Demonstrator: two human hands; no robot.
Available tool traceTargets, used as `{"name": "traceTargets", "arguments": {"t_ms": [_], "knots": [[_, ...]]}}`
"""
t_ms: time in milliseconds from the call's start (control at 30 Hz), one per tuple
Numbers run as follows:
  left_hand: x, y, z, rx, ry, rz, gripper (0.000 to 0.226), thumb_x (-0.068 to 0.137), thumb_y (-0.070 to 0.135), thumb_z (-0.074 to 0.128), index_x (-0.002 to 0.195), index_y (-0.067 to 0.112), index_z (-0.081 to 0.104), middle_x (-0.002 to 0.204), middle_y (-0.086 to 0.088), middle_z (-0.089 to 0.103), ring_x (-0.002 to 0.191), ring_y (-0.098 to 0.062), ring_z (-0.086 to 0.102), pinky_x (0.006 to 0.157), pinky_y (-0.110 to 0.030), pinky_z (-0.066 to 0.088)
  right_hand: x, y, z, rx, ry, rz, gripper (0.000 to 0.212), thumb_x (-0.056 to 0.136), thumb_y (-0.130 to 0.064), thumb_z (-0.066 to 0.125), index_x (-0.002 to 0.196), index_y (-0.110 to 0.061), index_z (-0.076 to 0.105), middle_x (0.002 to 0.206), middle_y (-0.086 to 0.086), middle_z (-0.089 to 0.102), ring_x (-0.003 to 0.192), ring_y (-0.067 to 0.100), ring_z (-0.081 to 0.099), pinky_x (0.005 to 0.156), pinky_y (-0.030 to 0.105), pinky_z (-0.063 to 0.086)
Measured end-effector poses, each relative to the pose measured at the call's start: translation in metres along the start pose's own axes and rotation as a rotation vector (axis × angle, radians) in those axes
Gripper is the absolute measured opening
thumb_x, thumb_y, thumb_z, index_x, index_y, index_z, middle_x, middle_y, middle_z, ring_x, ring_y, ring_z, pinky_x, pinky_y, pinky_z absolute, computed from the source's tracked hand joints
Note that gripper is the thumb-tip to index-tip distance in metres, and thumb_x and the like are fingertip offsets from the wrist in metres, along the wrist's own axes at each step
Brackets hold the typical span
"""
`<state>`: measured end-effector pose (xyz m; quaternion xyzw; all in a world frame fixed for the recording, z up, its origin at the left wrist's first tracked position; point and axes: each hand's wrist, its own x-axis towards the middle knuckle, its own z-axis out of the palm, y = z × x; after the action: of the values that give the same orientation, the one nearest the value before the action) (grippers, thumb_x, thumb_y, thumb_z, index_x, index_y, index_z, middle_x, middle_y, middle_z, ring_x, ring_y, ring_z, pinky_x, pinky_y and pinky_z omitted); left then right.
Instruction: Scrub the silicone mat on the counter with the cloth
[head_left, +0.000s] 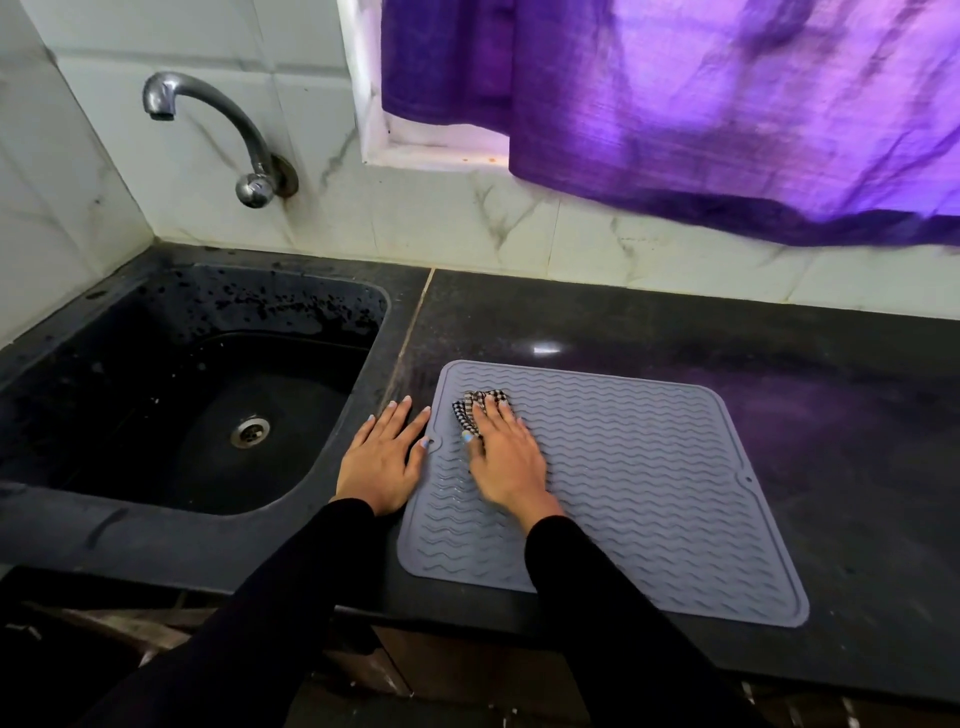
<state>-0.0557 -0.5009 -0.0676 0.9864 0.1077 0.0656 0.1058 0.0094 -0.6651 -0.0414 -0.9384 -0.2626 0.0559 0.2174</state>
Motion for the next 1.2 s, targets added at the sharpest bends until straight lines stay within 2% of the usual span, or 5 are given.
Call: {"name": "traceTargets", "arguments": {"t_ms": [267, 633, 900, 1100, 1200], "knots": [[0.000, 0.001, 0.000, 0.009, 0.008, 0.005, 0.075, 0.080, 0.055, -0.005, 0.146, 0.030, 0.021, 0.156, 0.003, 0.015, 0.144, -0.011, 0.009, 0.116, -0.031, 0.002, 0.025, 0.017, -0.048, 1.607, 0.201, 0.651, 0.042, 0.100, -0.028, 0.034, 0.125, -0.001, 0.052, 0.122, 0.010, 0.059, 0.114, 0.026, 0.055, 0.089, 0.032, 0.045], [0.012, -0.001, -0.002, 0.137, 0.004, 0.158, 0.056, 0.091, 0.034, 0.021, 0.142, 0.012, 0.032, 0.149, -0.009, 0.032, 0.136, -0.024, 0.033, 0.113, -0.032, 0.003, 0.003, -0.015, 0.016, -0.155, 0.031, -0.054, 0.077, 0.080, -0.046, -0.004, 0.149, -0.014, 0.011, 0.158, 0.008, 0.007, 0.146, 0.020, 0.000, 0.118, 0.038, -0.003], [0.020, -0.006, 0.003, 0.086, -0.016, 0.189, 0.069, 0.085, 0.045, -0.001, 0.148, 0.018, 0.009, 0.156, 0.004, 0.008, 0.143, -0.010, 0.002, 0.114, -0.028, -0.004, 0.012, -0.003, 0.000, 0.012, -0.028, -0.059, 0.051, 0.099, -0.040, 0.026, 0.148, -0.024, 0.019, 0.157, -0.007, 0.008, 0.145, 0.008, 0.002, 0.116, 0.029, 0.003], [0.019, -0.003, 0.000, 0.067, -0.013, 0.181, 0.071, 0.082, 0.047, -0.006, 0.148, 0.022, 0.006, 0.156, 0.006, 0.007, 0.142, -0.006, -0.001, 0.113, -0.025, -0.008, 0.032, 0.001, -0.035, 1.359, 0.073, 0.466, 0.040, 0.098, -0.029, 0.038, 0.123, -0.004, 0.056, 0.127, 0.015, 0.058, 0.107, 0.024, 0.060, 0.089, 0.032, 0.048], [0.019, -0.003, 0.000, 0.068, -0.017, 0.179, 0.072, 0.081, 0.048, -0.007, 0.148, 0.022, 0.006, 0.156, 0.007, 0.006, 0.142, -0.006, 0.000, 0.112, -0.024, -0.008, 0.030, 0.017, -0.057, 1.247, 0.347, 0.543, 0.040, 0.099, -0.029, 0.038, 0.128, -0.006, 0.052, 0.129, 0.011, 0.057, 0.105, 0.020, 0.058, 0.087, 0.030, 0.047]]}}
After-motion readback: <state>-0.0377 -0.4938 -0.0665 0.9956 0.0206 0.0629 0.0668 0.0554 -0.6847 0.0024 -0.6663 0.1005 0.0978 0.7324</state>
